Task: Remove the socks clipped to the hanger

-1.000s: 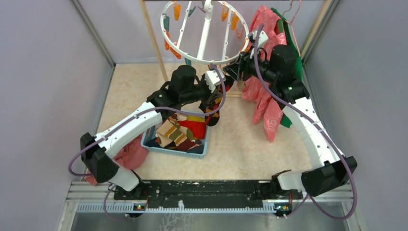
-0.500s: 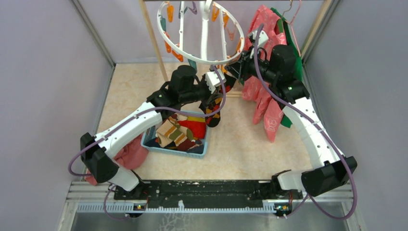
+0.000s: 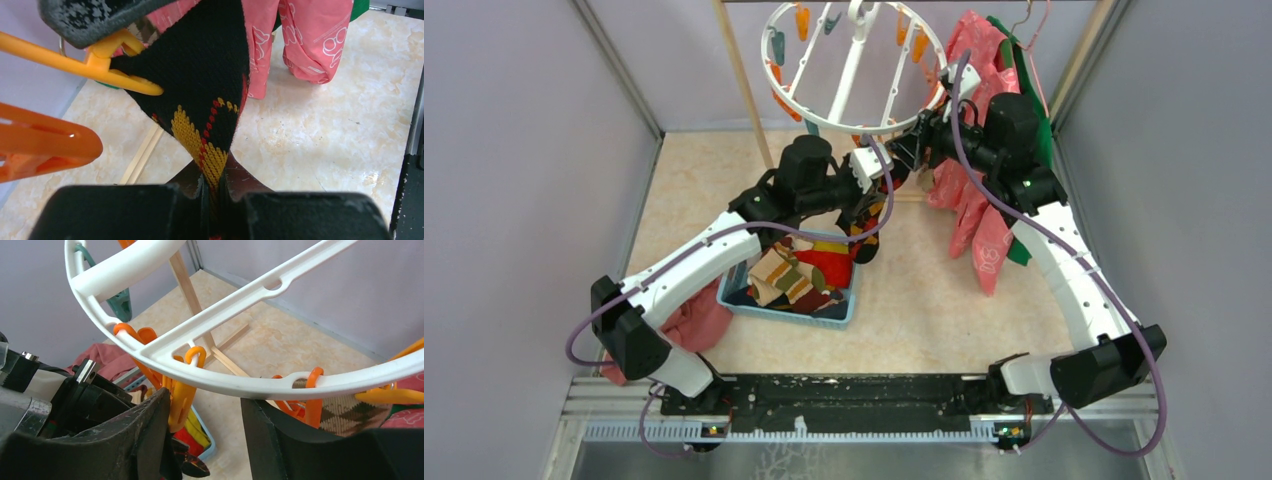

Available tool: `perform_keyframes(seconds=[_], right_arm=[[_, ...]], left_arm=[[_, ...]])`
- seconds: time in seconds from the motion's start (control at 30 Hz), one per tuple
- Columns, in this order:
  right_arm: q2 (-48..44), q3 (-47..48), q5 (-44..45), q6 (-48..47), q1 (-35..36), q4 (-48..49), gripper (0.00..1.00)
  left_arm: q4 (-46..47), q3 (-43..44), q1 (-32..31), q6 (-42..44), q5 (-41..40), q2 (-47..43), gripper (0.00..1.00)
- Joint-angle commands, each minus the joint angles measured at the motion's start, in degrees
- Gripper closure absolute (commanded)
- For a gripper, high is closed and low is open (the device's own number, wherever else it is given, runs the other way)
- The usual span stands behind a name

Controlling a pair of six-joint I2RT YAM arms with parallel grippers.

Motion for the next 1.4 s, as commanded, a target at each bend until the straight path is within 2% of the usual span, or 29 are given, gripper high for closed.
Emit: perform_keyframes(seconds=[0.0, 0.4, 0.73, 1.07, 1.13, 1.37], right_arm=[[0.17, 4.32, 0.80, -1.97, 1.91, -0.02, 0.44], [1.78, 6.85, 4.97, -3.95, 5.34, -2.43, 0.41], [2.58, 8.07, 14.55, -6.24, 7.56, -4.08, 0.40], [4.30, 11.38, 18.88, -6.74, 9.04, -5.69, 0.42], [4.71, 11.86, 19.43, -6.49, 9.24, -5.86, 0.44], [5.68, 13.15, 21.03, -6.04, 9.52, -6.44, 0.68]], left_arm=[[-0.23, 3.02, -0.04, -0.87, -0.91, 0.39, 1.00], [-0.50, 3.51, -0.39, -0.96, -1.89, 1.06, 1.00], [-0.73, 3.53, -1.26, -1.95, -4.26, 1.60, 1.00], [-0.77, 3.14, -1.75, -1.63, -4.95, 1.81, 1.00], [-0.75, 3.09, -1.79, -1.58, -4.99, 1.79, 1.00], [-0.68, 2.59, -1.87, -0.96, -5.53, 1.36, 1.00]])
